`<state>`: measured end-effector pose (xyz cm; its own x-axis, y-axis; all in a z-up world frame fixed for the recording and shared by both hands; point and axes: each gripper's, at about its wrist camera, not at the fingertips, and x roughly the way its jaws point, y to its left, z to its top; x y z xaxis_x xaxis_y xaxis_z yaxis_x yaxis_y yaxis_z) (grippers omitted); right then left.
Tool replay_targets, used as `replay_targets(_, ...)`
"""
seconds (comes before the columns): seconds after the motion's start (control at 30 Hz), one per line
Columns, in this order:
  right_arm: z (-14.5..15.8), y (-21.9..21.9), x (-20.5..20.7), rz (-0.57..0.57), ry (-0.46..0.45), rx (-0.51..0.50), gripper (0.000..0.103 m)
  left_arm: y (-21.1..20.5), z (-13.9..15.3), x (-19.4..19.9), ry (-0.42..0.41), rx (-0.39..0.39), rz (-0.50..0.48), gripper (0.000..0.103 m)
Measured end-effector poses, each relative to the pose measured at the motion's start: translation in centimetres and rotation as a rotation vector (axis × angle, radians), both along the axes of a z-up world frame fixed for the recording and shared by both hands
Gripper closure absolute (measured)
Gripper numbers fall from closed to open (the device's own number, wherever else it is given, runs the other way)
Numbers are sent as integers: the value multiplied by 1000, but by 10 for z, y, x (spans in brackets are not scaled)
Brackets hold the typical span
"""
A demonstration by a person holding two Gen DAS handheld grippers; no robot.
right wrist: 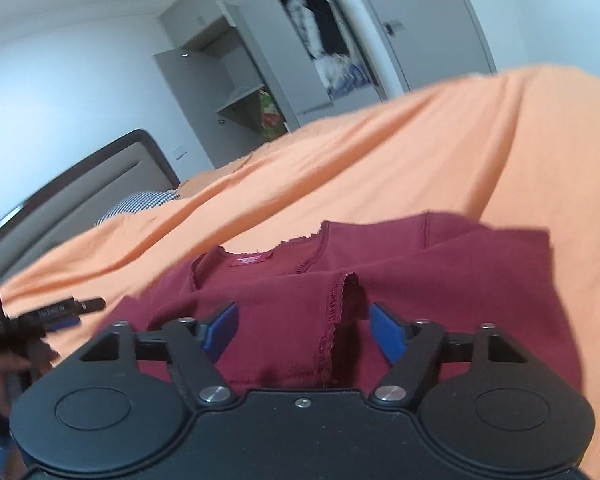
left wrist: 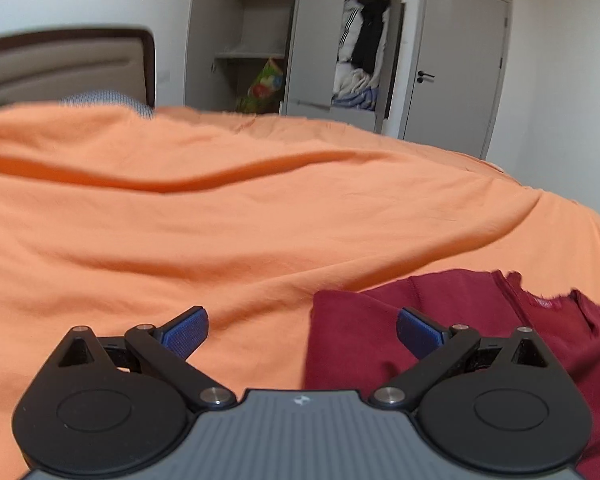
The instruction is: Fold small clothes
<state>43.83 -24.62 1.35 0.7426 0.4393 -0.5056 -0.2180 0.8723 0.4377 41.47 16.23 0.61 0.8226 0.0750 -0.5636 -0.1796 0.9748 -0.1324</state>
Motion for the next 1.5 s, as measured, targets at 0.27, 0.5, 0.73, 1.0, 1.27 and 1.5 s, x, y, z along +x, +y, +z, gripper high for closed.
replay_targets(0.27, -7, 6, 4, -18, 7, -22, 91, 5, -30, 30, 83, -173, -89, 89)
replay_targets(0.5, 5, 6, -25, -53, -118, -120, 92, -10, -8, -3, -144, -138, -84, 97)
replay_targets(0.73, -13, 2, -29, -54, -29, -159, 85, -21, -30, 9, -42, -100, -85, 93)
replay_targets(1.0, -5, 0, -34, -77, -107, -208, 40, -21, -12, -19, -107, -55, -67, 22)
replay_targets(1.27, -19, 7, -29, -97, -65, -360, 28, -24, -31, -21, 63, 58, 2, 32)
replay_targets(1.5, -13, 1, -43, -114, -111, -403, 16, -20, -30, -23, 81, 27, 39, 19)
